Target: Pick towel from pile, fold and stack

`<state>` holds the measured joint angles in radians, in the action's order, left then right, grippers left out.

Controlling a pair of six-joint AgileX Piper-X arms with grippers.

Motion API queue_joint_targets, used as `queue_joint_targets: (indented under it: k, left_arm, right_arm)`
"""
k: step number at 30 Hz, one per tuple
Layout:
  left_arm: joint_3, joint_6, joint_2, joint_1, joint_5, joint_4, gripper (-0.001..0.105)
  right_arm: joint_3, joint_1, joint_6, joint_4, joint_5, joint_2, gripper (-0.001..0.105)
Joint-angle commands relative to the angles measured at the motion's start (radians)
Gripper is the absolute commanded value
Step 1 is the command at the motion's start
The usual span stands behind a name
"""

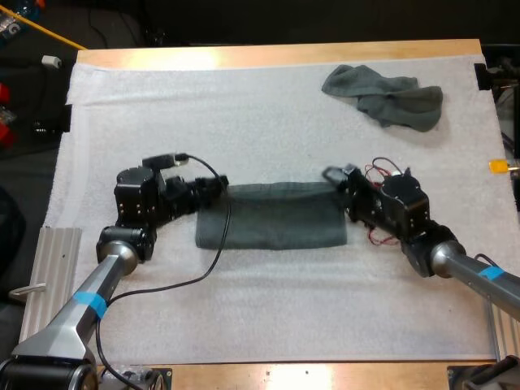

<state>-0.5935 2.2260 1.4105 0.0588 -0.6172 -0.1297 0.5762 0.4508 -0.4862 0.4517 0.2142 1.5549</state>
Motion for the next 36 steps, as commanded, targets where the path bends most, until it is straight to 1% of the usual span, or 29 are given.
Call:
queue_joint_targets:
  k: [1, 2, 5, 7, 9, 11, 13, 14, 16, 17, 18, 22, 23, 25, 26, 28, 30, 34, 36]
  left_arm:
    - [-0.029, 0.017, -0.006, -0.001, -0.014, -0.033, 0.054]
    - [-0.037, 0.017, -0.006, -0.001, -0.021, -0.031, 0.054]
    - [-0.079, 0.017, -0.006, -0.001, -0.096, -0.031, 0.054]
    - [-0.099, 0.017, -0.006, -0.001, -0.153, -0.028, 0.054]
    - [-0.112, 0.017, -0.006, -0.001, -0.183, 0.004, 0.054]
    - [-0.117, 0.015, -0.016, -0.001, -0.189, 0.051, 0.054]
    - [-0.117, -0.029, -0.043, -0.001, -0.18, 0.133, 0.054]
    - [-0.117, -0.049, -0.053, -0.001, -0.17, 0.158, 0.054]
    - [-0.117, -0.135, -0.102, -0.001, -0.113, 0.262, 0.054]
    - [-0.117, -0.161, -0.119, -0.001, -0.101, 0.287, 0.054]
    - [-0.117, -0.199, -0.148, -0.001, -0.075, 0.341, 0.054]
    - [-0.117, -0.286, -0.243, -0.001, -0.019, 0.499, 0.054]
    - [-0.117, -0.295, -0.256, -0.001, -0.013, 0.524, 0.054]
    - [-0.117, -0.319, -0.31, 0.0, 0.001, 0.595, 0.054]
    - [-0.117, -0.326, -0.327, 0.003, 0.003, 0.609, 0.054]
    - [-0.117, -0.342, -0.379, 0.009, 0.01, 0.66, 0.054]
    - [-0.117, -0.344, -0.424, 0.017, 0.023, 0.707, 0.054]
    - [-0.117, -0.343, -0.53, 0.044, 0.025, 0.82, 0.054]
    - [-0.117, -0.343, -0.577, 0.066, 0.027, 0.868, 0.054]
  right_arm:
    - [0.009, -0.006, -0.013, 0.047, -0.018, -0.005, 0.064]
    - [0.009, -0.006, -0.018, 0.051, -0.018, -0.005, 0.064]
    - [0.019, -0.006, -0.073, 0.061, 0.028, -0.005, 0.064]
    - [0.03, -0.006, -0.137, 0.058, 0.101, -0.006, 0.062]
    - [0.04, -0.006, -0.157, 0.024, 0.131, -0.015, 0.062]
    - [0.052, -0.006, -0.201, -0.034, 0.135, -0.033, 0.062]
    - [0.074, -0.006, -0.286, -0.143, 0.135, -0.067, 0.062]
    - [0.082, -0.006, -0.308, -0.179, 0.135, -0.079, 0.062]
    - [0.11, -0.006, -0.396, -0.299, 0.133, -0.112, 0.062]
    - [0.121, -0.006, -0.428, -0.342, 0.131, -0.122, 0.062]
    - [0.139, -0.006, -0.462, -0.414, 0.125, -0.138, 0.062]
    - [0.199, -0.006, -0.591, -0.637, 0.095, -0.188, 0.062]
    - [0.209, -0.006, -0.612, -0.672, 0.088, -0.197, 0.062]
    - [0.243, -0.006, -0.68, -0.789, 0.055, -0.222, 0.062]
    - [0.251, -0.006, -0.7, -0.815, 0.047, -0.228, 0.062]
    - [0.279, -0.006, -0.757, -0.917, 0.021, -0.252, 0.062]
    - [0.3, -0.006, -0.797, -1.004, 0.0, -0.273, 0.062]
    - [0.33, -0.006, -0.881, -1.17, -0.063, -0.316, 0.062]
    - [0.333, -0.006, -0.908, -1.221, -0.076, -0.335, 0.062]
